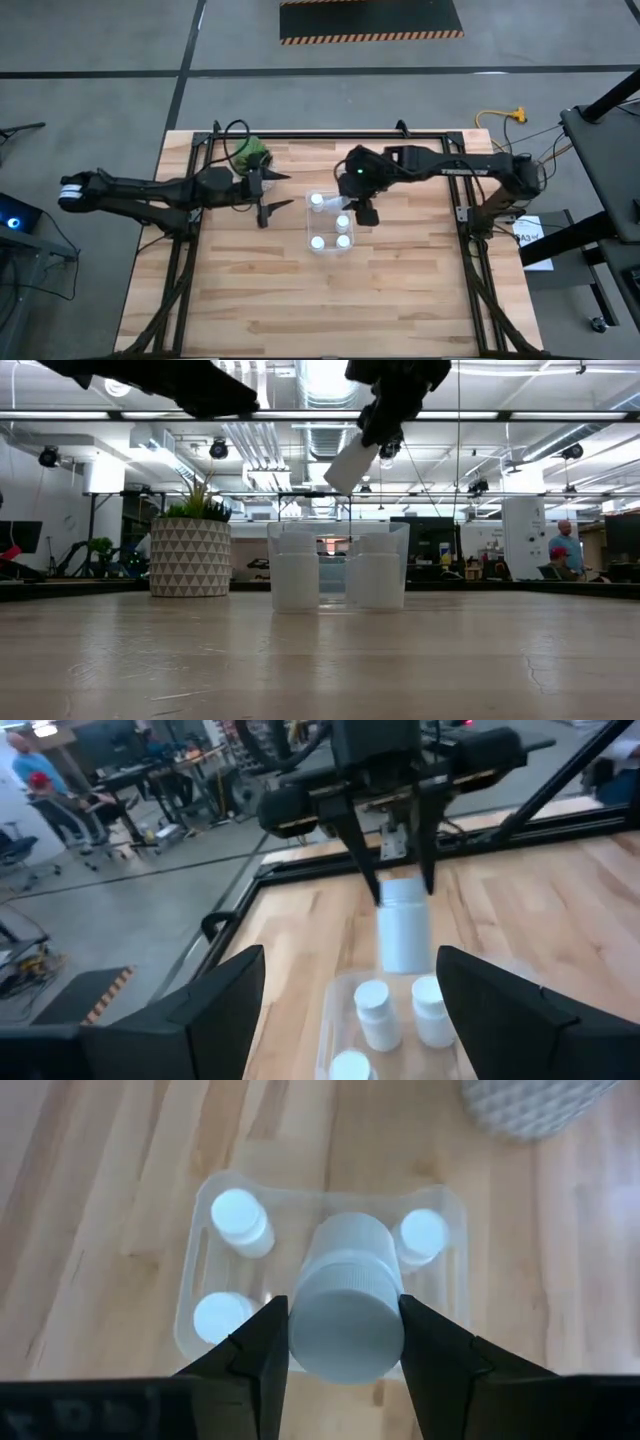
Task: Pick and place pill bottles into a basket
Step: Adjust the white pill bottle
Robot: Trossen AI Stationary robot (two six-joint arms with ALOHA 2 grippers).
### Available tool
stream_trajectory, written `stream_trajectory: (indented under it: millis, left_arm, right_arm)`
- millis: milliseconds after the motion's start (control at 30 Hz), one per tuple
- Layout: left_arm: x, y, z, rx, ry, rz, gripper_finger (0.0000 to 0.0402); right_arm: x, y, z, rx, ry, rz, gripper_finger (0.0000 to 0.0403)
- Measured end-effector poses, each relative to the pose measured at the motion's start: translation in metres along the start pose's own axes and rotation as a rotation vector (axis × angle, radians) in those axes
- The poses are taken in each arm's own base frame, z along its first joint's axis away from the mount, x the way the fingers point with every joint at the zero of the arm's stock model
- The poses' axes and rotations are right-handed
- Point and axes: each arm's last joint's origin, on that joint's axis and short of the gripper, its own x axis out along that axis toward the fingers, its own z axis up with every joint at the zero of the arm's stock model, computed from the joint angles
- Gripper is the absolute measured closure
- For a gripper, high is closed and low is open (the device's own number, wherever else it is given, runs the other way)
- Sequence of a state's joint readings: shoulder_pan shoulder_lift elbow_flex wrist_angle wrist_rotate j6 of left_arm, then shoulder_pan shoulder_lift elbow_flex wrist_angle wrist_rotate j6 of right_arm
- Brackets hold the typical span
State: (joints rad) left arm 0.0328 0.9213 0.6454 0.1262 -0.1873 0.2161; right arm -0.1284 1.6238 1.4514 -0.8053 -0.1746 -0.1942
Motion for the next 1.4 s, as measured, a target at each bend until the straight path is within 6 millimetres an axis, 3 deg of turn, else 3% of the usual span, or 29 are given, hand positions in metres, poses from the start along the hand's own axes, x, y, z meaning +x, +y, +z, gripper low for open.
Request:
stream_trajectory:
  millis: [733, 1167, 1400]
  left_arm:
    - [-0.046, 0.004, -0.021, -0.007, -0.169, 0.051, 0.0125]
    - [-0.046, 0.003, -0.027, -0.008, -0.184, 0.045, 0.0125]
    - [-0.049, 0.001, -0.038, -0.01, -0.193, 0.042, 0.0125]
  right_arm:
    - [0.048, -0.019, 0.052, -0.093, 0.275, 0.085, 0.026]
    - [0.085, -0.026, 0.055, -0.099, 0.363, 0.113, 0.026]
    - [0.088, -0.026, 0.054, -0.103, 0.363, 0.111, 0.026]
